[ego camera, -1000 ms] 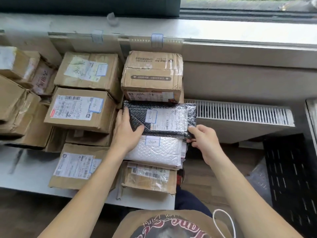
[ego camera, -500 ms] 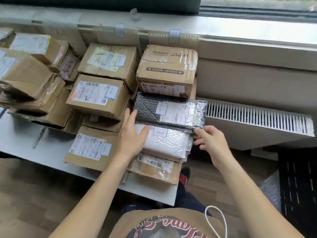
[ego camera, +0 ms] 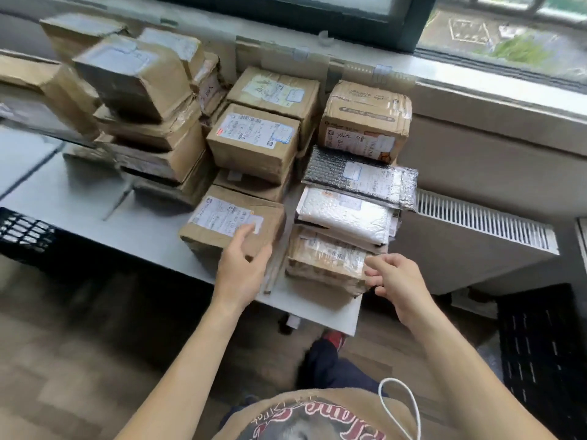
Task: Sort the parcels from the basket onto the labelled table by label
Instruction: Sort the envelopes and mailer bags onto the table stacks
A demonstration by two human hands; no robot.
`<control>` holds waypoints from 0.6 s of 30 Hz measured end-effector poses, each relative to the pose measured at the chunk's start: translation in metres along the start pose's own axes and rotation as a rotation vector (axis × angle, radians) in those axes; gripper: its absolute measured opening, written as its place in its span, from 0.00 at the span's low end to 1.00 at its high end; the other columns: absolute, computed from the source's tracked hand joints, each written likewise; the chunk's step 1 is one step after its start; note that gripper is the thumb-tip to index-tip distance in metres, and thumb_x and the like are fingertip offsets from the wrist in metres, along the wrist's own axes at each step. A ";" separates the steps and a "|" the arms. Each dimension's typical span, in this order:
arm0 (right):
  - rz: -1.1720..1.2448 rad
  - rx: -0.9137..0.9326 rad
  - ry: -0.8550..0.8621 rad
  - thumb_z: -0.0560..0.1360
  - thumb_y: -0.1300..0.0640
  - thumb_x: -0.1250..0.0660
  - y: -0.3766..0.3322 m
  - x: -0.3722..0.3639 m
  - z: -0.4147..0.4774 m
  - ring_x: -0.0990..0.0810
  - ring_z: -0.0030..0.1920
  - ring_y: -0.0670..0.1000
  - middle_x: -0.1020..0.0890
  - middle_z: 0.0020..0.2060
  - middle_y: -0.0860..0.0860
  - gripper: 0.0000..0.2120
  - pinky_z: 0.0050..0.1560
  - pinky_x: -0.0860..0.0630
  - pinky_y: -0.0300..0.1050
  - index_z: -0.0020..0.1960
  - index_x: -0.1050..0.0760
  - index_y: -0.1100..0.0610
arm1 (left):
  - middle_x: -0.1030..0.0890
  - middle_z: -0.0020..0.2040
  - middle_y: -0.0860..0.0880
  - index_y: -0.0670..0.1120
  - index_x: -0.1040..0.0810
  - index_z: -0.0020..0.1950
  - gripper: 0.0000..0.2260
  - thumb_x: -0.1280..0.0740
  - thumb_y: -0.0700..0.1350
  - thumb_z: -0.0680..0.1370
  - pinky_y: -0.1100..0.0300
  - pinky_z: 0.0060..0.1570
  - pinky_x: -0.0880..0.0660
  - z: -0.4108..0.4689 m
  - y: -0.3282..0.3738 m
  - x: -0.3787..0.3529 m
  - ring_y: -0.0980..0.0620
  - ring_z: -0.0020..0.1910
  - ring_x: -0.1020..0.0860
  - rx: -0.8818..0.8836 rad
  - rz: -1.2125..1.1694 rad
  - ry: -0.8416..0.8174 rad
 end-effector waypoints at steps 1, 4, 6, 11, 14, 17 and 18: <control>-0.007 0.013 0.003 0.79 0.56 0.29 0.004 -0.015 -0.014 0.22 0.35 0.49 0.17 0.40 0.54 0.08 0.38 0.27 0.44 0.53 0.22 0.60 | 0.28 0.70 0.59 0.51 0.28 0.76 0.22 0.31 0.44 0.82 0.62 0.68 0.34 -0.012 -0.009 0.016 0.59 0.72 0.32 0.023 -0.053 0.014; -0.081 0.055 -0.049 0.80 0.57 0.30 0.017 -0.067 -0.055 0.22 0.32 0.48 0.18 0.40 0.56 0.07 0.34 0.28 0.43 0.52 0.23 0.61 | 0.27 0.71 0.55 0.48 0.28 0.76 0.22 0.32 0.42 0.82 0.62 0.70 0.33 -0.051 -0.042 0.068 0.58 0.72 0.31 0.106 -0.129 0.070; -0.142 0.101 -0.137 0.81 0.58 0.31 0.021 -0.109 -0.079 0.21 0.31 0.49 0.18 0.39 0.56 0.06 0.34 0.27 0.44 0.52 0.23 0.61 | 0.26 0.74 0.49 0.48 0.28 0.76 0.22 0.32 0.42 0.82 0.57 0.74 0.33 -0.076 -0.066 0.104 0.55 0.74 0.30 0.139 -0.173 0.132; -0.226 0.163 -0.385 0.80 0.63 0.32 0.019 -0.211 -0.131 0.24 0.28 0.48 0.21 0.36 0.56 0.04 0.27 0.32 0.36 0.48 0.27 0.59 | 0.27 0.74 0.49 0.48 0.30 0.77 0.22 0.32 0.43 0.83 0.64 0.66 0.35 -0.124 -0.112 0.181 0.56 0.73 0.30 0.230 -0.228 0.295; -0.323 0.210 -0.551 0.80 0.62 0.31 0.021 -0.270 -0.162 0.22 0.31 0.49 0.19 0.36 0.55 0.03 0.30 0.30 0.38 0.50 0.25 0.60 | 0.26 0.75 0.50 0.50 0.29 0.77 0.23 0.32 0.44 0.82 0.64 0.65 0.35 -0.145 -0.136 0.222 0.57 0.71 0.29 0.275 -0.280 0.414; -0.414 0.226 -0.683 0.80 0.60 0.31 0.021 -0.318 -0.180 0.20 0.34 0.49 0.17 0.38 0.55 0.03 0.35 0.28 0.42 0.51 0.23 0.60 | 0.26 0.74 0.52 0.51 0.29 0.76 0.22 0.32 0.45 0.82 0.63 0.64 0.34 -0.153 -0.150 0.250 0.59 0.69 0.29 0.307 -0.340 0.515; -0.438 0.227 -0.719 0.80 0.60 0.31 0.021 -0.333 -0.184 0.20 0.34 0.49 0.16 0.38 0.55 0.03 0.35 0.27 0.42 0.51 0.23 0.59 | 0.26 0.74 0.52 0.52 0.29 0.76 0.22 0.32 0.46 0.82 0.63 0.64 0.34 -0.154 -0.153 0.258 0.58 0.70 0.28 0.321 -0.350 0.540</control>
Point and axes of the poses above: each hand's wrist, its own z-axis towards the middle knuckle, its own x-axis out of the back of the hand, y = z × x, the point moved 2 cm from there along z, towards the middle knuckle
